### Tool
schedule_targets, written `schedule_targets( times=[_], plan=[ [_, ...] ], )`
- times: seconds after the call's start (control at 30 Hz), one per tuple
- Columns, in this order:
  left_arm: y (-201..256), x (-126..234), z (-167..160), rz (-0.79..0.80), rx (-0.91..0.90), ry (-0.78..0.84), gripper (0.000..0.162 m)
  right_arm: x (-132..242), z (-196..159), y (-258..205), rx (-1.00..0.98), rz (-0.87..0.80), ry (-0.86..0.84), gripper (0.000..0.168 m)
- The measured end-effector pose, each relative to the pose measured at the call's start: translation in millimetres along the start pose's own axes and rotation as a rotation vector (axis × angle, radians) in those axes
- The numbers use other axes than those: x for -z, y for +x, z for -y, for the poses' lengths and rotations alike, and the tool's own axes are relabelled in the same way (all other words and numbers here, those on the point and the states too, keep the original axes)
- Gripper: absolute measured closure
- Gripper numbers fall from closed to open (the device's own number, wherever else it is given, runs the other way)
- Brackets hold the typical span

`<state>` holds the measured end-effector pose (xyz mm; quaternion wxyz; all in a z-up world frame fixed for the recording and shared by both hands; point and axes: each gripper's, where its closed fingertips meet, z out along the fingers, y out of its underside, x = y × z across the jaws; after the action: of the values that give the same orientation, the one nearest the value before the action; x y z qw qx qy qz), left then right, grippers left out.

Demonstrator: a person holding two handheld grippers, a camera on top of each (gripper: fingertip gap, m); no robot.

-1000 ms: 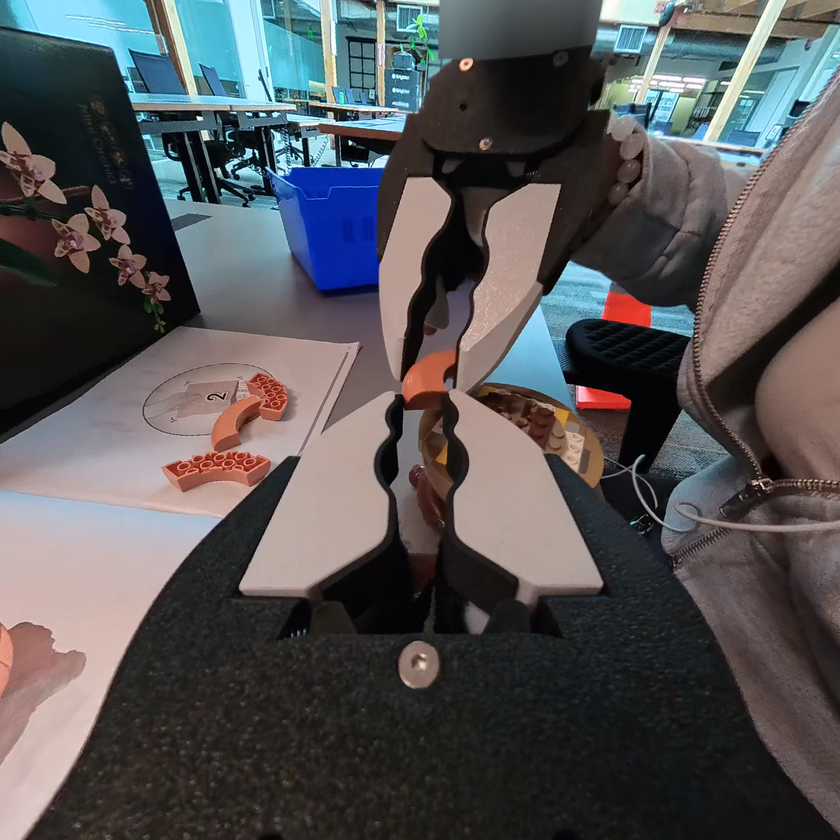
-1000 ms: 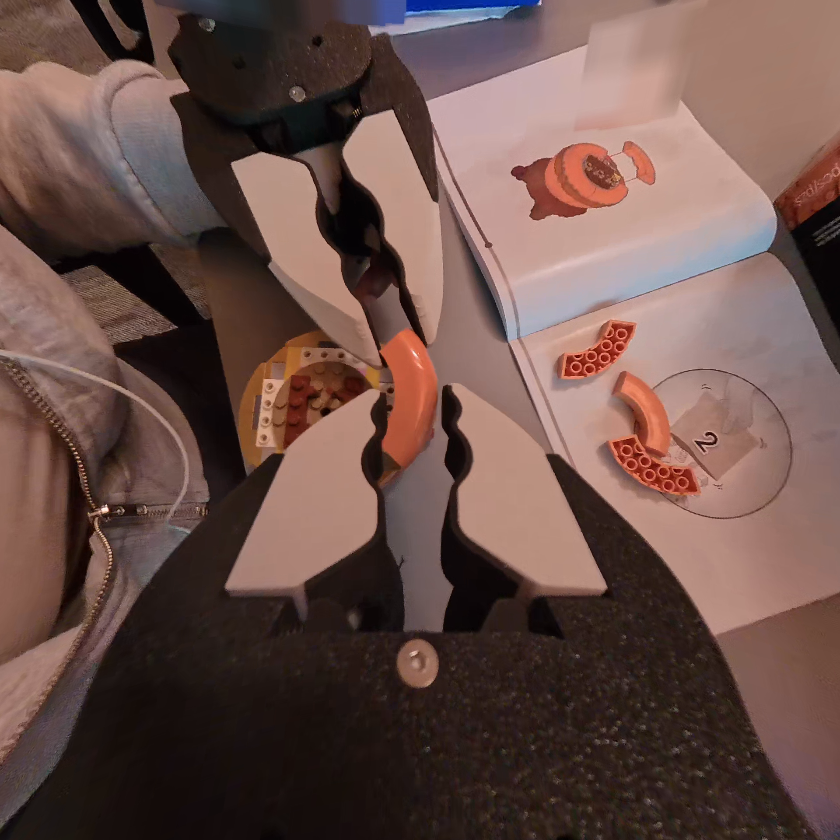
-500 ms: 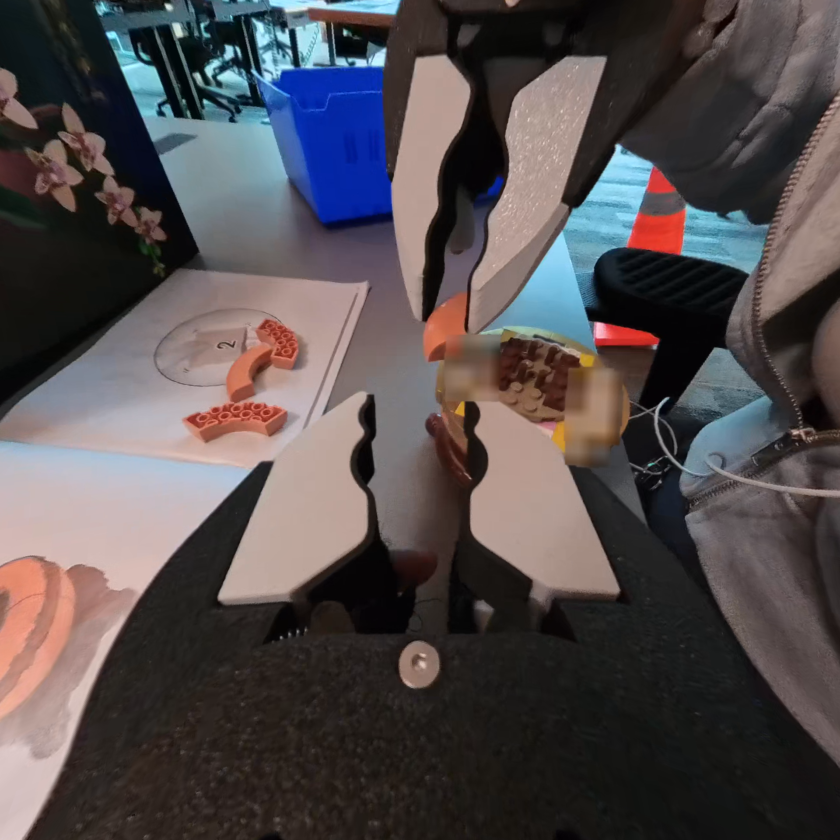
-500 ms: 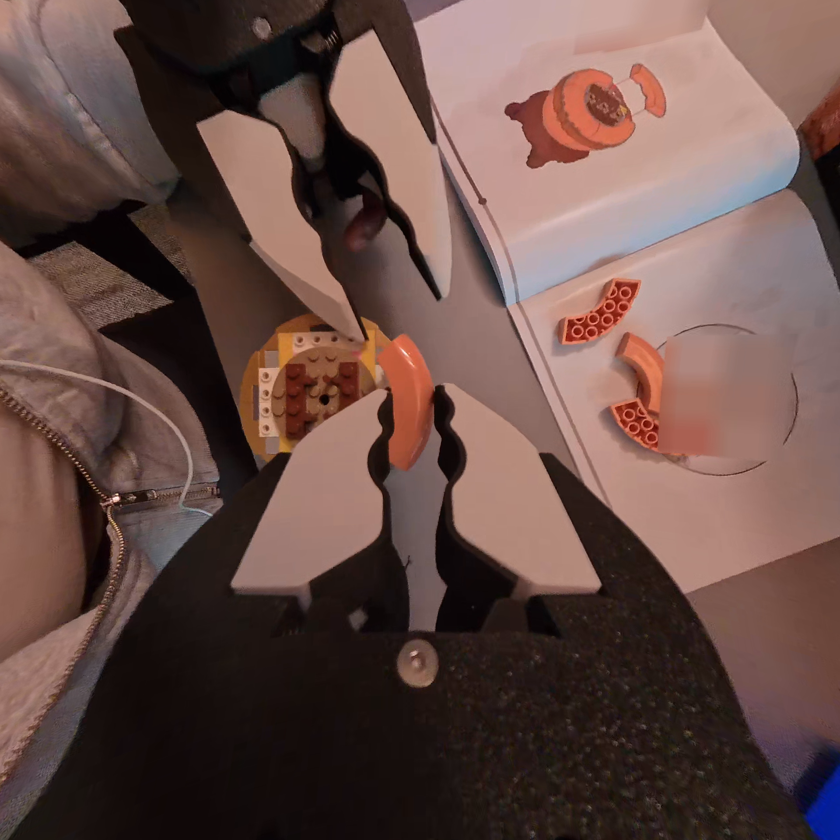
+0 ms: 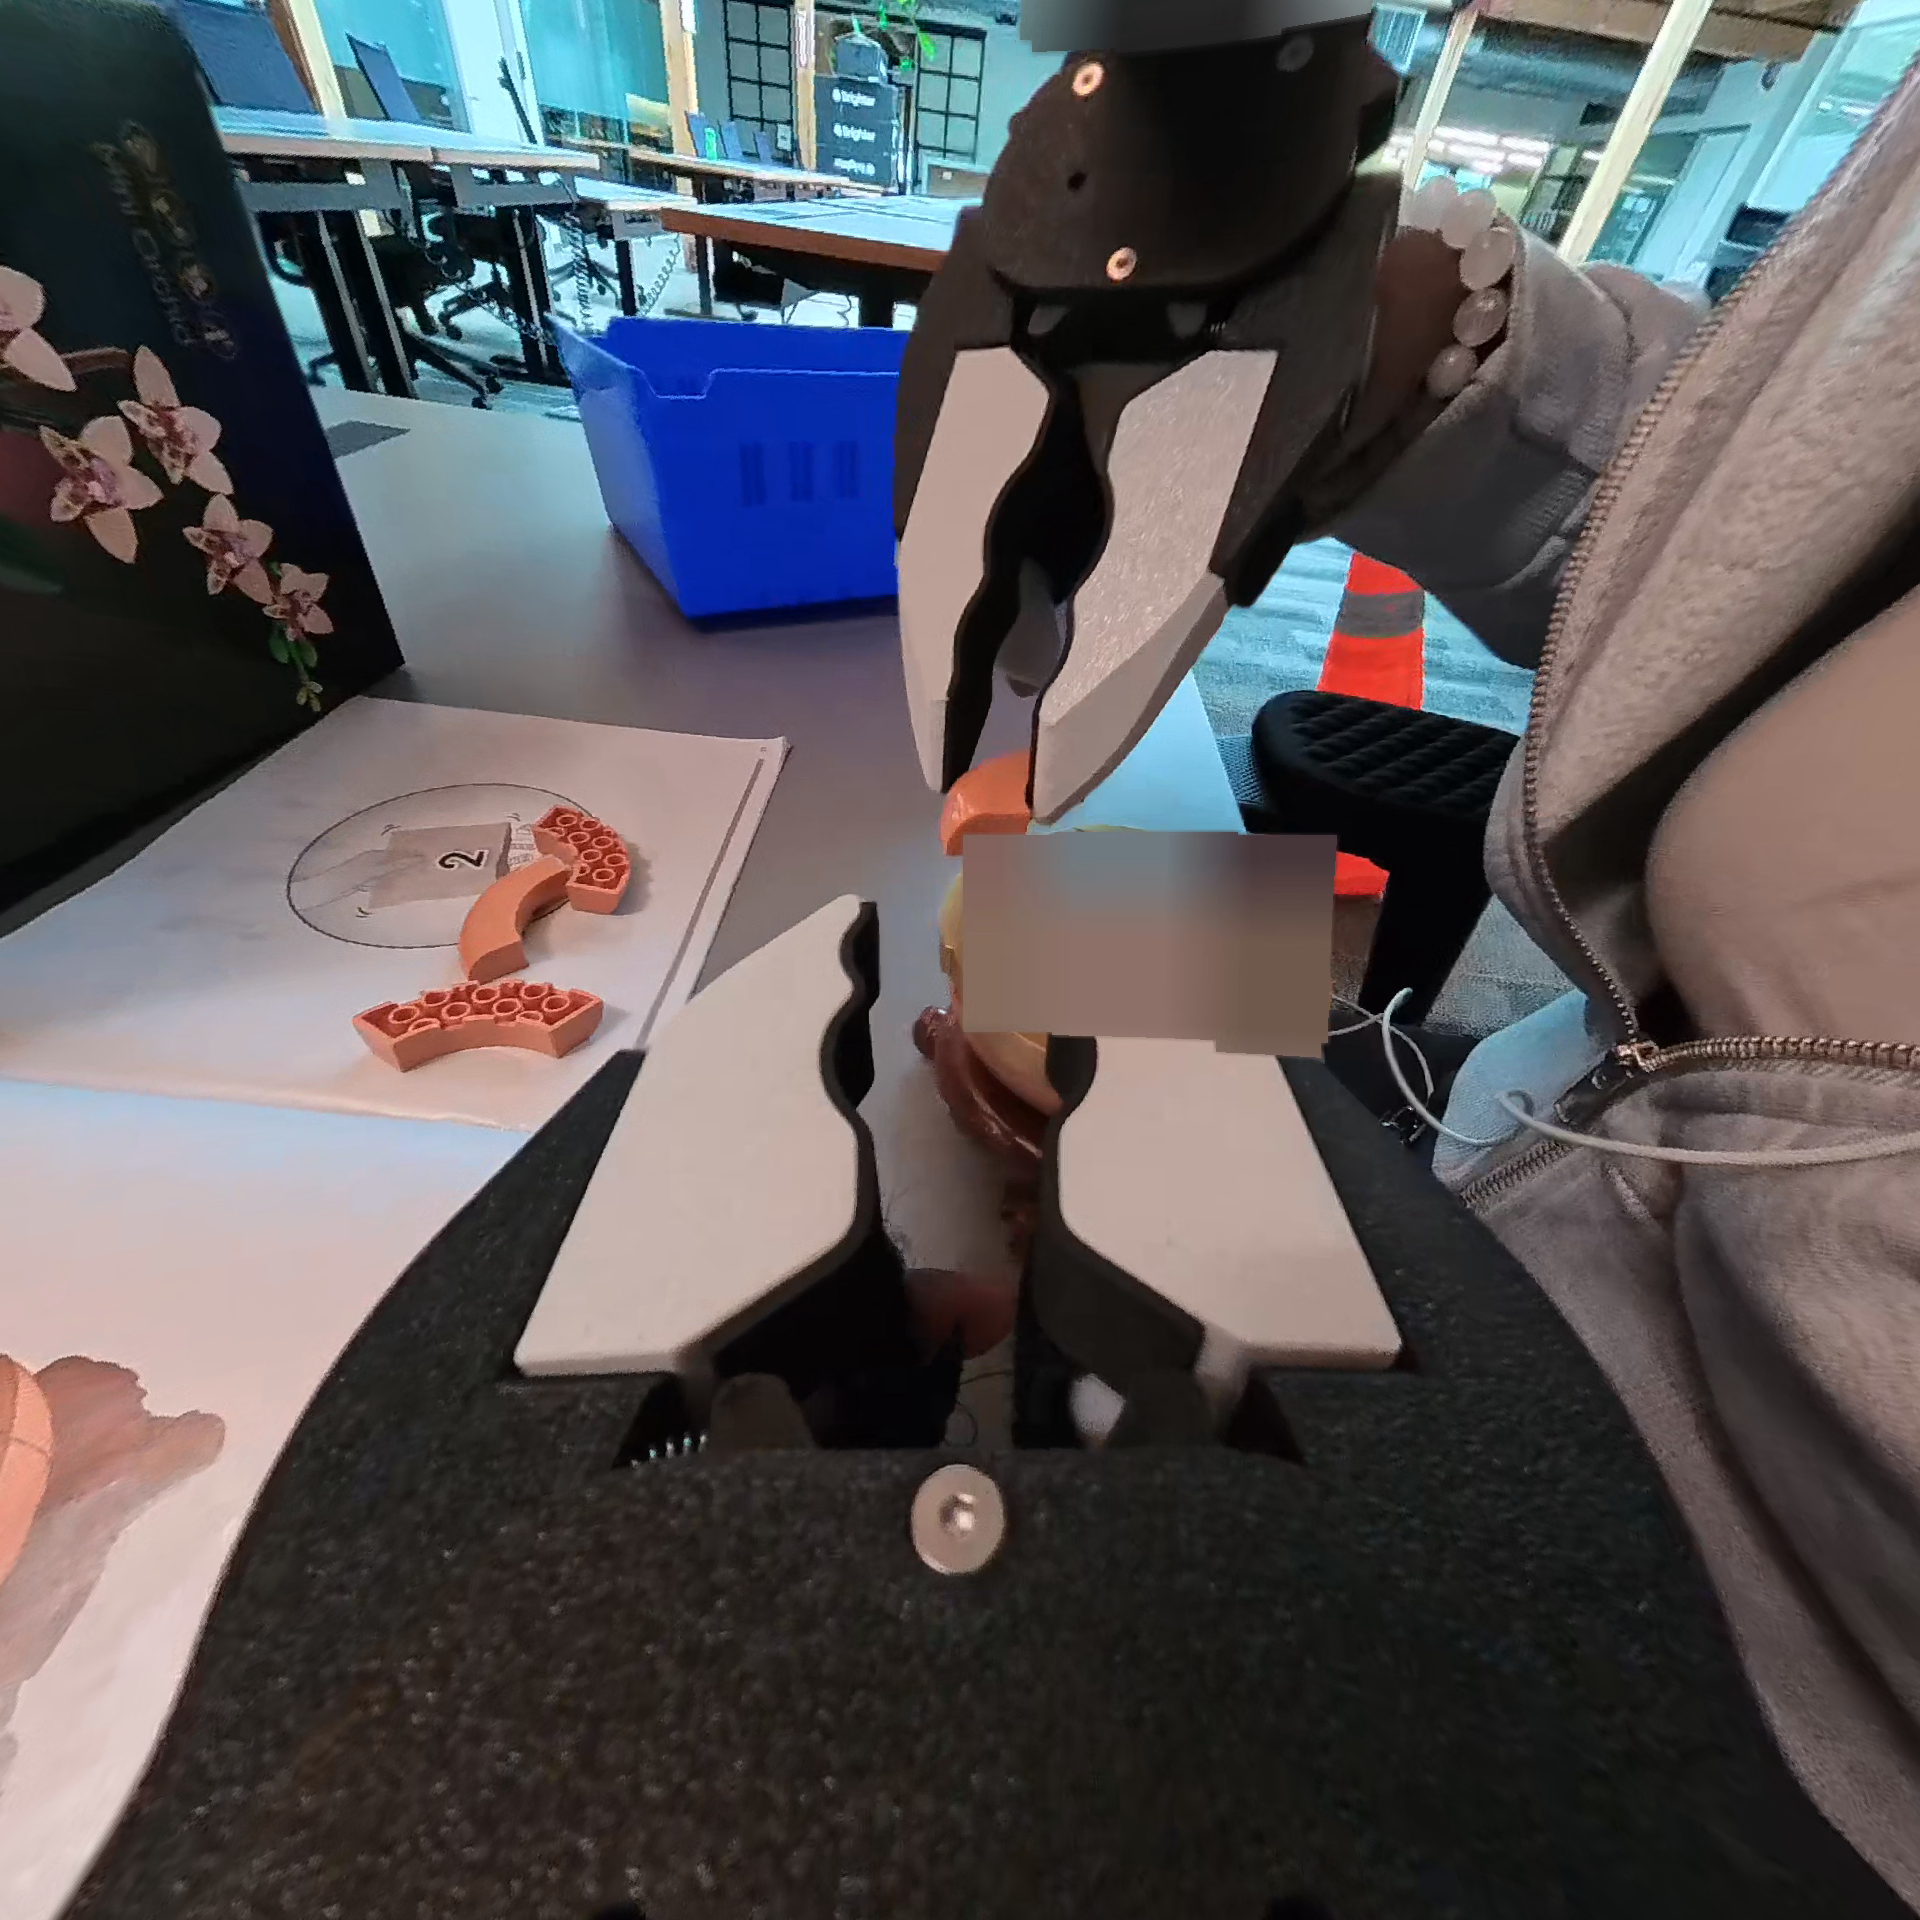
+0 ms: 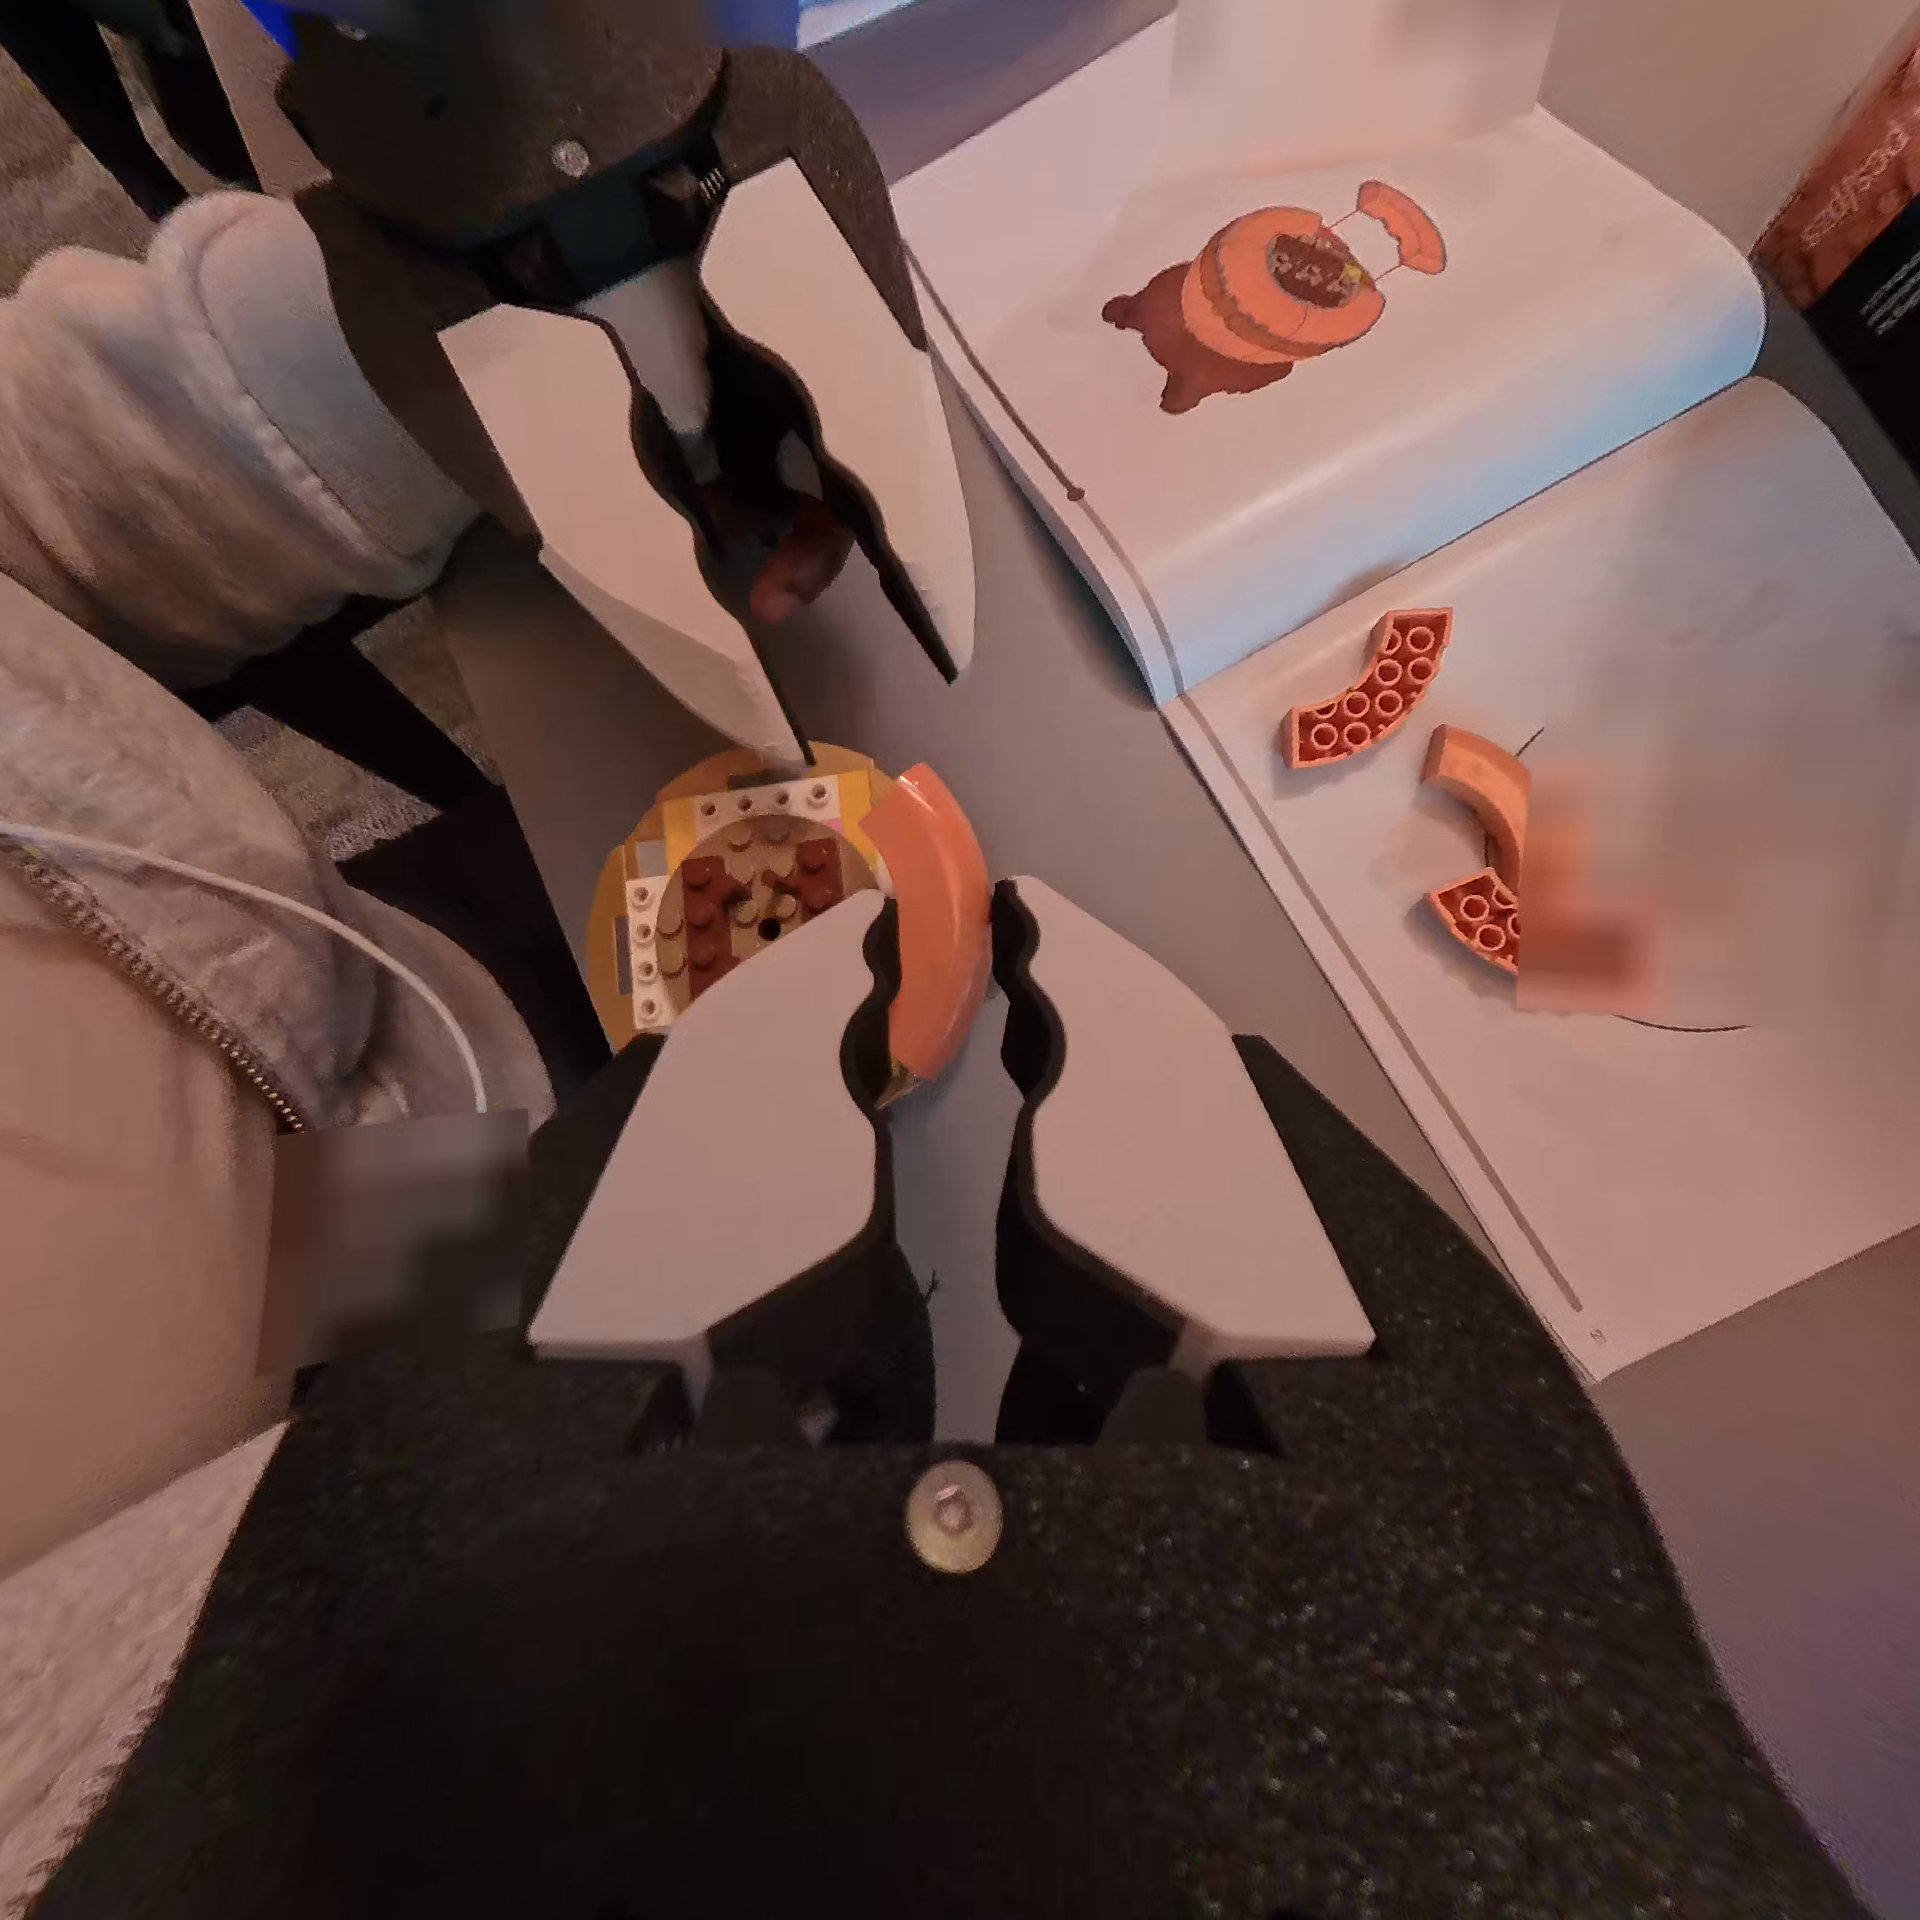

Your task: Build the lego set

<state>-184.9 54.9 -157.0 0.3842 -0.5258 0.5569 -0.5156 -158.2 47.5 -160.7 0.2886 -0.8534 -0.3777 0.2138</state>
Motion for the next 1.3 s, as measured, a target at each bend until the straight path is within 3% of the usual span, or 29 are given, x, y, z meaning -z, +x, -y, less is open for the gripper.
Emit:
schedule_targets(
  times=[0.23,0.33,0.5,0.57,0.7,0.93,1.0,1.3],
  plan=[
    [-18.8,18.9,15.8,0.076,0.037,0.160,0.137,4.8,11.1,5.7,-0.055,-0.009,0.123,0.152],
    [-41.3,36.4,28.6,0.211,0.055,0.270,0.144,8.6,12.3,25.2,-0.099,-0.081,0.185,0.152],
    [-89.4,68.4,10.6,0.556,0.031,0.072,0.144,1.8,-24.5,80.4,-0.114,-0.282,0.060,0.152],
    [-95.4,73.2,-0.9,0.596,-0.019,-0.040,0.141,-3.1,-35.6,96.8,-0.121,-0.317,0.025,0.152],
    [-85.8,64.4,-36.0,0.478,-0.002,-0.297,0.131,-1.9,-50.0,129.8,-0.169,-0.400,-0.011,0.152],
    [-58.5,46.9,-68.8,0.231,0.109,-0.487,0.099,-6.7,-67.6,150.0,-0.211,-0.438,-0.086,0.152],
    [-55.2,46.8,-73.5,0.208,0.099,-0.517,0.099,-8.7,-75.6,151.7,-0.199,-0.454,-0.138,0.152],
    [-48.1,48.6,-80.1,0.191,0.105,-0.576,0.106,-9.3,-76.6,151.7,-0.291,-0.422,-0.070,0.152]
  ],
)
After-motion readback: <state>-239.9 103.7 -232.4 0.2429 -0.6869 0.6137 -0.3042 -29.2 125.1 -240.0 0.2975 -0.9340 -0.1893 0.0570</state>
